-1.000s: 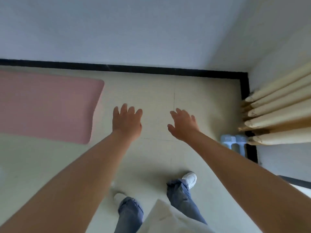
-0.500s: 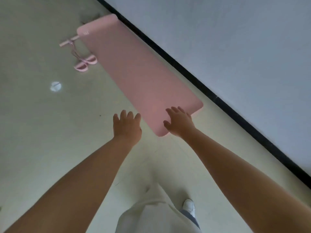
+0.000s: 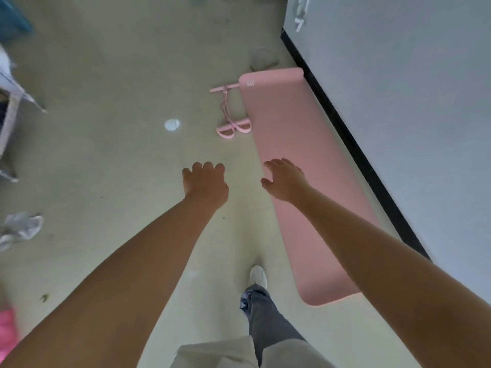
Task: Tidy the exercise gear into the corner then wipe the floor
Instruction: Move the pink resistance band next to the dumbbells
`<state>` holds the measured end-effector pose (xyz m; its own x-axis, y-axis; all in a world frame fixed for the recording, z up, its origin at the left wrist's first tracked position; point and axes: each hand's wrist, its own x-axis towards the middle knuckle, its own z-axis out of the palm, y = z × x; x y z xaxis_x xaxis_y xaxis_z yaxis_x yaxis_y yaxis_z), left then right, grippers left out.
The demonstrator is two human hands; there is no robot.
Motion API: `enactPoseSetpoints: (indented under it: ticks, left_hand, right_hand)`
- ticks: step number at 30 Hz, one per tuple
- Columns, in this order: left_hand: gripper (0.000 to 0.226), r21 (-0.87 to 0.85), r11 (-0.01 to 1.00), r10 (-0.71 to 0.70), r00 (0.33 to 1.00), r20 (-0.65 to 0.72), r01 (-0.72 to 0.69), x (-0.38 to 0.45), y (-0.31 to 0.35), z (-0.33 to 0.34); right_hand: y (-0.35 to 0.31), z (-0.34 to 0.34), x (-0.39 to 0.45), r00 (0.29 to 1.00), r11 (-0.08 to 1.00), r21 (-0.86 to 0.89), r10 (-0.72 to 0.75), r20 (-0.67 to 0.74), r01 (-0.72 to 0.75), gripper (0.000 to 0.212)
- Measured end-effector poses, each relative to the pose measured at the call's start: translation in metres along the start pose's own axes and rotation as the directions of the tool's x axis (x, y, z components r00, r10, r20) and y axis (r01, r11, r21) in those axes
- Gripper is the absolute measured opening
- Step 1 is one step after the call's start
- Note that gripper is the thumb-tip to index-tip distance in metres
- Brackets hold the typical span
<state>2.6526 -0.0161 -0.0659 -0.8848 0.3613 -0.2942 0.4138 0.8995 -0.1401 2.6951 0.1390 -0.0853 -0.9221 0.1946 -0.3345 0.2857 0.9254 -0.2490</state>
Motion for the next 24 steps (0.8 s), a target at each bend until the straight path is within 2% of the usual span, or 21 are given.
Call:
enactPoseSetpoints:
  ticks: [6,13,18,24]
  left_hand:
    - [0.040,-0.042,0.996,-0.071,0.997,0.033,0.072,0.127,-0.046,-0.045]
    - [0.040,-0.042,0.995,-0.090,0.993,0.077,0.093,0.276,-0.130,-0.063]
    - [0.039,-0.021,0.999,-0.023,0.998,0.058,0.024,0.407,-0.202,-0.085]
    - [0.037,-0.012,0.999,0.033,0.996,0.087,-0.032,0.541,-0.262,-0.118]
  right_hand:
    - [-0.028,-0.061,0.150,0.999,0.998,-0.045,-0.046,0.022,0.047,0.047]
    - [-0.089,-0.089,0.317,0.991,0.991,-0.079,-0.102,0.081,0.108,0.048]
    - [-0.133,-0.117,0.440,0.999,0.999,-0.039,0.017,0.036,-0.016,0.043]
    - [-0.172,-0.150,0.555,0.992,0.996,0.006,0.091,0.083,-0.092,0.045]
